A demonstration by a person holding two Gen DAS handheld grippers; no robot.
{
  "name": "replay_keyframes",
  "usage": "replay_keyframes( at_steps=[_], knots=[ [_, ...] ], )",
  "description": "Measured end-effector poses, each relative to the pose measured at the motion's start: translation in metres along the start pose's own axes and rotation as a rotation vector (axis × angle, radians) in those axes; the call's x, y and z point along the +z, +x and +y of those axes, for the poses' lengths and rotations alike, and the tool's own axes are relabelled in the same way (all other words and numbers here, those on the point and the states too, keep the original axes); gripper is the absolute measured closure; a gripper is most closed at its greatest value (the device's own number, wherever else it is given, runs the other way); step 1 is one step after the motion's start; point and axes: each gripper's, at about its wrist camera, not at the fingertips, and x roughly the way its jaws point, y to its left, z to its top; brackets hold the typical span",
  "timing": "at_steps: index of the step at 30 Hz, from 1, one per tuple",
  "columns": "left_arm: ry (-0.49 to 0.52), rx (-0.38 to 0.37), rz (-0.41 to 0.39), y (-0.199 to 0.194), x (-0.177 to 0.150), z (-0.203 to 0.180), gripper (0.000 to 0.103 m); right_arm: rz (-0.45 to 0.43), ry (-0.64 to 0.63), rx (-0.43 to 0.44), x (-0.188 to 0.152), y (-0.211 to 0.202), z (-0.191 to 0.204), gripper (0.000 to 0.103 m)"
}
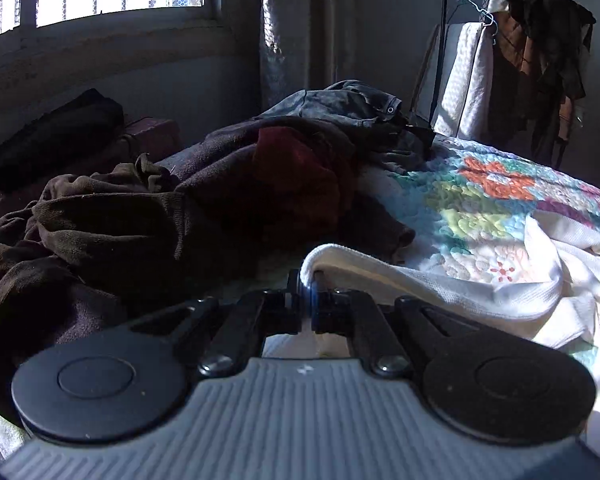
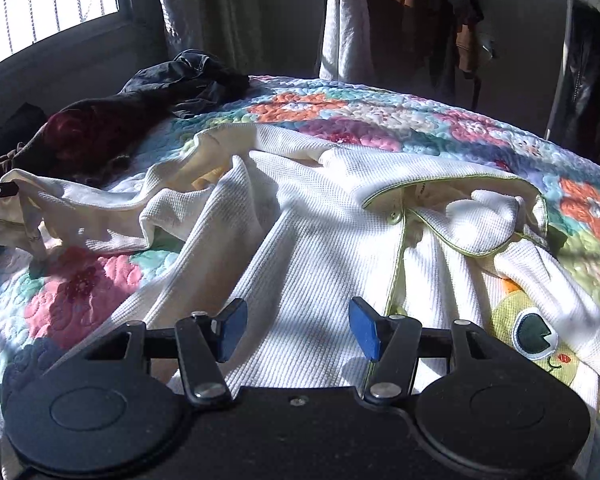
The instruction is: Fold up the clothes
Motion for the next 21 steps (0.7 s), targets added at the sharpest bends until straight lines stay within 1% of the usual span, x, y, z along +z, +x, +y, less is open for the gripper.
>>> replay_keyframes(
  at_steps=[2, 4, 6, 7, 10, 11, 13, 14, 15, 19, 21],
  knots=[
    [-0.013, 0.072, -0.042, -0.003, 0.010, 0.018, 0.099, -0.001, -0.001, 0.000, 0.000, 0.000, 0.002, 0.041],
    [0.003, 0.163, -0.094, -0.007, 0.017, 0.028, 0.099, -0.002, -0.009, 0.003, -0.001, -0.001, 0.005, 0.041],
    [-0.012, 0.202, -0.114, -0.005, 0.024, 0.040, 0.099, -0.006, -0.028, 0.001, -0.002, -0.002, 0.008, 0.041],
    [-0.027, 0.211, -0.104, -0.002, 0.027, 0.044, 0.099, -0.007, -0.039, -0.001, -0.003, -0.003, 0.009, 0.041],
    [-0.015, 0.222, -0.036, 0.011, 0.029, 0.041, 0.098, -0.007, -0.068, -0.014, -0.006, -0.003, 0.013, 0.041],
    [-0.020, 0.189, -0.014, 0.010, 0.027, 0.034, 0.095, -0.007, -0.072, -0.019, -0.006, -0.003, 0.012, 0.041],
    [-0.036, 0.098, 0.031, 0.005, 0.021, 0.019, 0.072, -0.019, -0.072, -0.029, -0.008, -0.006, 0.010, 0.041],
    [-0.044, 0.052, 0.054, 0.003, 0.018, 0.012, 0.050, -0.029, -0.068, -0.032, -0.009, -0.009, 0.008, 0.041],
    [-0.019, 0.011, 0.051, -0.004, 0.015, -0.001, 0.045, -0.037, -0.059, -0.031, -0.009, -0.013, 0.005, 0.041],
    [0.130, -0.151, 0.009, -0.037, 0.008, -0.057, 0.045, -0.071, -0.002, -0.007, -0.007, -0.038, -0.017, 0.041],
    [0.199, -0.263, -0.001, -0.058, 0.013, -0.085, 0.047, -0.060, 0.056, 0.027, -0.002, -0.060, -0.031, 0.041]
  ],
)
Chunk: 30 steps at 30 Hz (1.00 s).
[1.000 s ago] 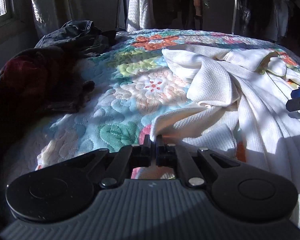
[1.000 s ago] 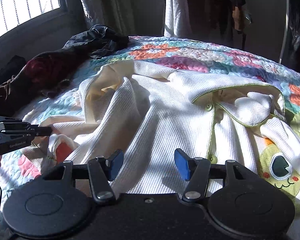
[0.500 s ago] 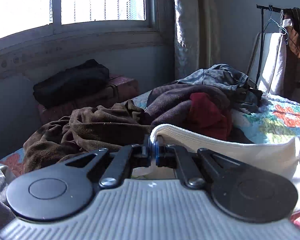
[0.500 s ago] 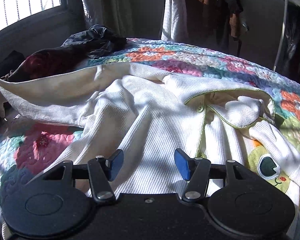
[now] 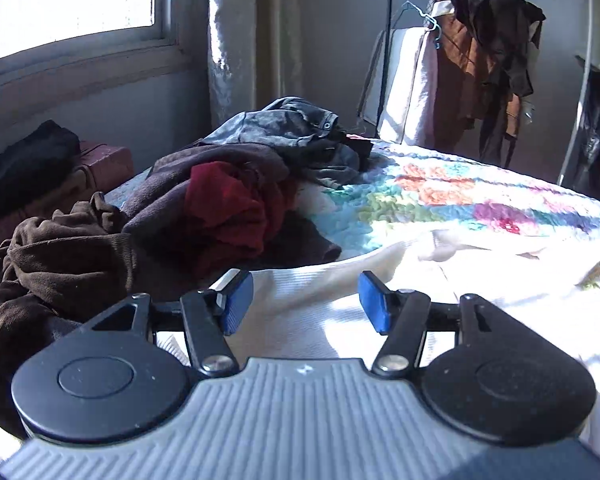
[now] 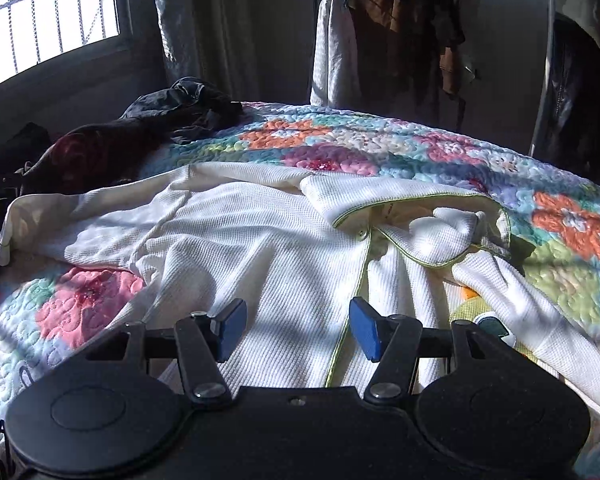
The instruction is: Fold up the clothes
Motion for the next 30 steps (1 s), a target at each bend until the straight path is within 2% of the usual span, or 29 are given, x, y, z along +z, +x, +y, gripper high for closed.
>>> replay_keyframes(
  at_steps=[3, 6, 8, 9, 13, 15, 18, 23, 27, 28, 29, 30],
  knots=[
    [0.066, -0.176, 0.019, -0.014, 0.021, -0.040, 0.047, 0.033, 0.046, 0.043, 0.012, -0.033, -0.015, 0.041],
    [0.092, -0.320, 0.046, -0.007, 0.034, -0.078, 0.047, 0.058, 0.039, 0.059, 0.026, -0.063, -0.028, 0.039],
    [0.140, -0.383, 0.034, 0.011, 0.037, -0.106, 0.046, 0.017, -0.005, 0.026, 0.031, -0.063, -0.036, 0.025],
    [0.168, -0.409, 0.025, 0.022, 0.036, -0.121, 0.046, 0.005, -0.004, 0.001, 0.032, -0.054, -0.044, 0.017],
    [0.218, -0.489, 0.001, 0.079, 0.031, -0.169, 0.045, 0.010, 0.054, -0.094, 0.037, 0.006, -0.078, 0.017],
    [0.194, -0.519, 0.036, 0.115, 0.032, -0.187, 0.045, -0.005, 0.043, -0.149, 0.041, 0.037, -0.089, 0.017],
    [0.157, -0.575, 0.129, 0.162, 0.032, -0.206, 0.045, -0.019, -0.021, -0.175, 0.047, 0.066, -0.095, 0.017],
    [-0.002, -0.577, 0.265, 0.228, 0.022, -0.219, 0.045, 0.014, 0.008, -0.174, 0.056, 0.104, -0.113, 0.017],
    [0.020, -0.544, 0.308, 0.256, 0.016, -0.240, 0.045, 0.066, 0.050, -0.205, 0.056, 0.136, -0.129, 0.017],
    [0.042, -0.536, 0.297, 0.260, 0.015, -0.246, 0.045, 0.072, 0.059, -0.213, 0.055, 0.144, -0.132, 0.017],
    [0.071, -0.523, 0.278, 0.262, 0.014, -0.251, 0.048, 0.079, 0.068, -0.222, 0.055, 0.151, -0.136, 0.020],
    [0.101, -0.509, 0.258, 0.265, 0.015, -0.257, 0.075, 0.067, 0.073, -0.220, 0.056, 0.153, -0.138, 0.034]
  ],
)
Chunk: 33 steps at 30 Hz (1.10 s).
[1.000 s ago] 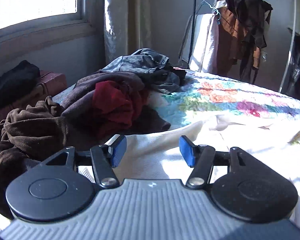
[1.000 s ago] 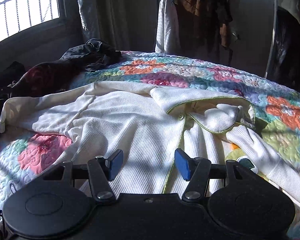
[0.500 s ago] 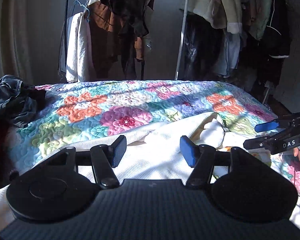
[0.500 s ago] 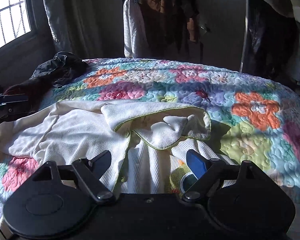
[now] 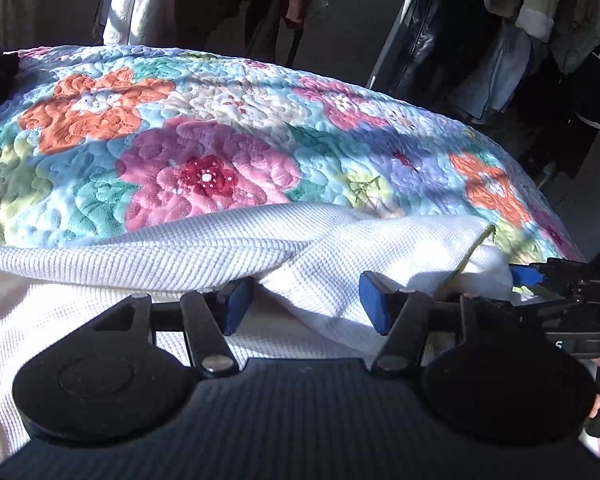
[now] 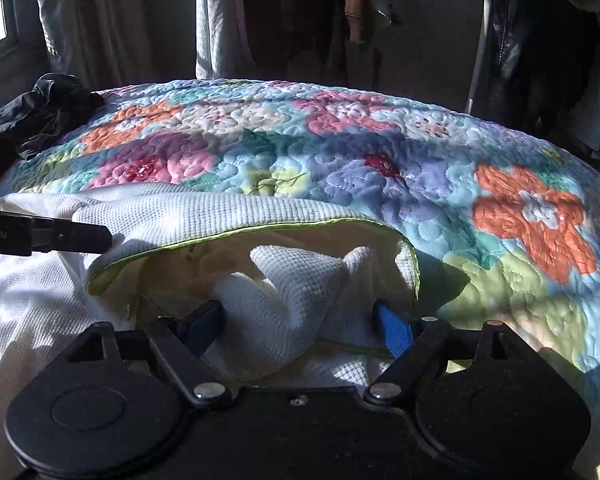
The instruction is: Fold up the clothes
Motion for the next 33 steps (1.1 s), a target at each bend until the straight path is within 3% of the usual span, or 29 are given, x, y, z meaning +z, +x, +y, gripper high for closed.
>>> replay_keyframes(
  at_steps=[1, 3, 5, 10, 14, 16, 17, 18, 19, 21, 23, 26, 30, 31, 33],
  knots=[
    [0.023, 0.016, -0.002, 0.004, 0.002, -0.002, 0.090, -0.016, 0.006, 0.005, 0.002, 0.002, -0.002, 0.056],
    [0.038, 0.052, -0.046, 0.007, 0.010, -0.003, 0.094, -0.052, 0.010, 0.016, 0.007, 0.004, -0.004, 0.079],
    [0.039, 0.078, -0.116, 0.003, 0.018, -0.002, 0.095, -0.093, -0.004, 0.021, 0.016, 0.003, -0.004, 0.083],
    [-0.085, 0.076, -0.218, -0.005, 0.048, 0.018, 0.095, -0.137, -0.001, 0.028, 0.038, 0.004, -0.012, 0.083],
    [-0.221, 0.114, -0.164, 0.017, 0.074, 0.043, 0.095, -0.164, 0.082, 0.030, 0.059, 0.019, -0.032, 0.082],
    [-0.335, 0.140, -0.044, 0.040, 0.078, 0.063, 0.093, -0.171, 0.152, 0.030, 0.068, 0.019, -0.045, 0.077],
    [-0.369, 0.149, -0.008, 0.047, 0.075, 0.071, 0.087, -0.175, 0.176, 0.034, 0.070, 0.013, -0.052, 0.072],
    [-0.376, 0.156, -0.016, 0.045, 0.073, 0.074, 0.077, -0.179, 0.195, 0.040, 0.072, 0.005, -0.059, 0.063],
    [-0.375, 0.161, -0.037, 0.041, 0.071, 0.075, 0.075, -0.180, 0.194, 0.045, 0.071, -0.005, -0.064, 0.051],
    [-0.299, 0.184, -0.099, 0.022, 0.068, 0.063, 0.066, -0.177, 0.155, 0.030, 0.066, -0.025, -0.072, 0.039],
    [-0.226, 0.174, -0.134, 0.007, 0.067, 0.046, 0.062, -0.138, 0.061, 0.005, 0.054, -0.041, -0.078, 0.037],
    [-0.129, 0.038, -0.156, -0.010, 0.063, 0.006, 0.061, -0.084, -0.043, -0.041, 0.037, -0.053, -0.087, 0.037],
    [0.046, -0.088, -0.073, 0.002, 0.055, -0.055, 0.045, 0.006, 0.007, 0.007, 0.024, -0.041, -0.106, 0.036],
    [0.105, -0.106, -0.036, 0.010, 0.051, -0.072, 0.045, 0.029, 0.017, 0.023, 0.021, -0.037, -0.107, 0.036],
    [0.195, -0.092, 0.042, 0.028, 0.044, -0.098, 0.041, 0.074, 0.024, 0.056, 0.013, -0.029, -0.106, 0.036]
  ],
)
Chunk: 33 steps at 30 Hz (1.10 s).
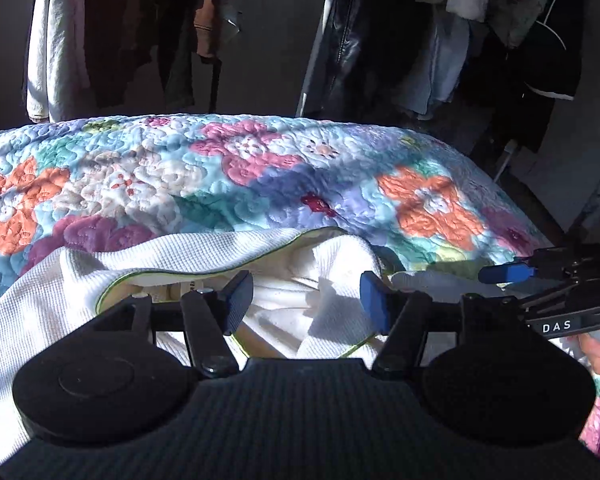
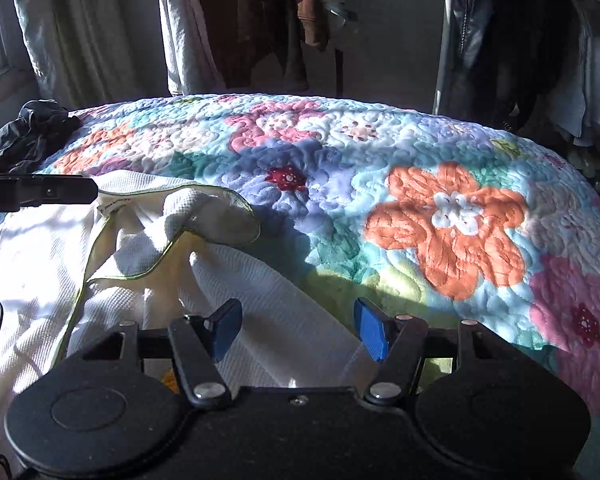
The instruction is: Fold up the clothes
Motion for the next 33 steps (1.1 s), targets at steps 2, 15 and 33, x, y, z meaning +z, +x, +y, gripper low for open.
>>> replay_keyframes(
  at_steps=[2, 15, 33],
  knots=[
    [0.046, 0.024, 0.067, 0.017, -0.004, -0.013, 0.039, 0.034, -0.015, 0.016, -0.007, 0.004, 0.006, 0.033],
    [0.031, 0.101, 0.099, 0.065, 0.009, -0.013, 0.097, 0.095, -0.066, -0.050, -0.002, 0.039, 0.014, 0.090],
    [0.086, 0.196, 0.090, 0.031, -0.015, -0.050, 0.054, -0.034, 0.132, -0.196, -0.007, -0.026, -0.013, 0.046]
  ],
)
